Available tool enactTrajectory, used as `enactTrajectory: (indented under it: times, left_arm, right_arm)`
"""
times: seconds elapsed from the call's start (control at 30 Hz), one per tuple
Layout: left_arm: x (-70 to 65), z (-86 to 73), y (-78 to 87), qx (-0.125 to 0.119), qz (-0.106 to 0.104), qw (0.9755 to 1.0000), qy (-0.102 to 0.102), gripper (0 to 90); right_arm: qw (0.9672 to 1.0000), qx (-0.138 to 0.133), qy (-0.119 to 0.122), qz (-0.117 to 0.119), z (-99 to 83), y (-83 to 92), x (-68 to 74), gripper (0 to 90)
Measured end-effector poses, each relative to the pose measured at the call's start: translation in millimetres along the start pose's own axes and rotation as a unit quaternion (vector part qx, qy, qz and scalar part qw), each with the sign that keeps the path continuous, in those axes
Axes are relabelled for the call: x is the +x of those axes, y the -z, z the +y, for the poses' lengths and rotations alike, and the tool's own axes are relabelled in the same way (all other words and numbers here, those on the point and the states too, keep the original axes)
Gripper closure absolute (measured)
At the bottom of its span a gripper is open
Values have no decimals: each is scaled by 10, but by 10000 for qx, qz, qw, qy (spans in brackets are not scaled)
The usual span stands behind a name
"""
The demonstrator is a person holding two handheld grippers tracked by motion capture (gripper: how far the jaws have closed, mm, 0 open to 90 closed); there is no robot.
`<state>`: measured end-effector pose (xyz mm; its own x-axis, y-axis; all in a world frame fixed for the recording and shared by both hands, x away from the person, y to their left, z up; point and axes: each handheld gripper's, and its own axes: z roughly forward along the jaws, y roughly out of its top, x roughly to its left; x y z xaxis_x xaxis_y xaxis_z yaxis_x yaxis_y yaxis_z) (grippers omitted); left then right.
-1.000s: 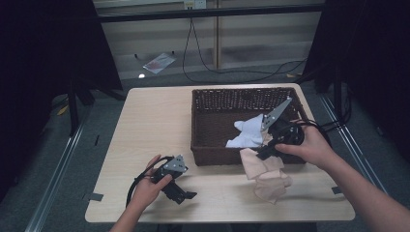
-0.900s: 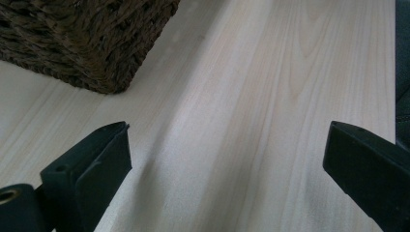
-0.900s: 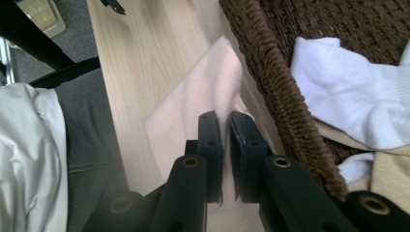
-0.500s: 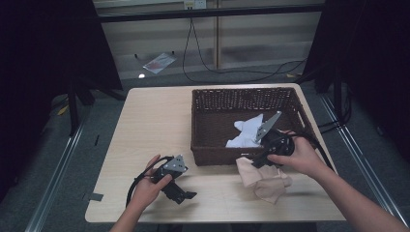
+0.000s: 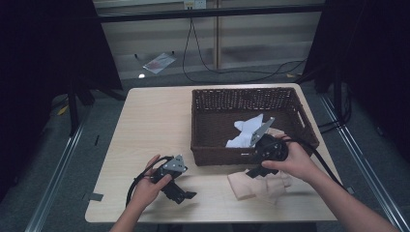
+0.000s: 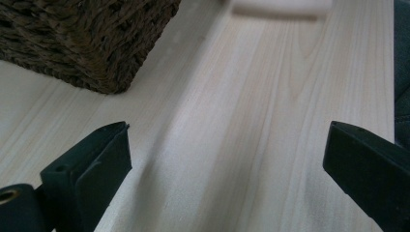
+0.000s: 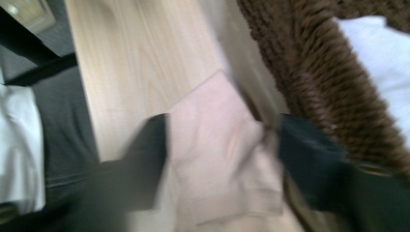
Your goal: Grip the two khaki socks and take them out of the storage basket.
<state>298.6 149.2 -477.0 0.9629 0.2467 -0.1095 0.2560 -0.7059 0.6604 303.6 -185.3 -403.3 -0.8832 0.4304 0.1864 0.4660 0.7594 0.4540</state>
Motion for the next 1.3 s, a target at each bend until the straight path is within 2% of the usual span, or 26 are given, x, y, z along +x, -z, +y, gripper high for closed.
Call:
enactTrajectory:
  times: [0.07,0.13,0.2,0.23,0.27,0.4,0.53,0.57,0.6,0.77,1.17,1.3]
  left_arm:
    - [-5,3,-6,-17,20,10000,5,29]
    - [-13,6,-13,30,17,10000,-29,29]
    - [-11,7,-14,67,7,10000,-34,29]
    - [-9,4,-18,44,19,10000,-19,29]
    - [-5,12,-1,154,47,9999,-29,29]
    - [-8,6,-12,30,42,10000,-17,29]
    - [-10,7,-15,49,27,10000,-16,29]
    - [-12,4,-21,17,34,10000,-3,29]
    - [-10,3,-20,15,45,10000,-7,29]
    - [-7,3,-15,19,43,10000,-20,29]
    - [-13,7,-13,62,32,10000,-22,29]
    - [-9,6,-11,36,43,10000,-22,29]
  right_arm:
    - [10000,-59,-66,10,-31,15,-3,280]
    - [9999,-93,-104,-75,-83,42,-6,195]
    - [9997,-147,-165,-54,-129,77,4,183]
    - [9997,-194,-121,-39,-152,94,6,166]
    - [9997,-187,-123,-13,-174,110,14,143]
    - [9995,-234,-188,29,-263,155,25,95]
    - [9989,-381,-265,30,-362,188,29,59]
    - [9987,-375,-355,31,-385,193,30,55]
    - [9989,-374,-298,32,-408,194,24,42]
    - [9981,-511,-330,115,-542,226,36,32]
    - [9968,-634,-485,77,-817,247,-2,33]
    - [9957,-764,-516,55,-902,256,-23,33]
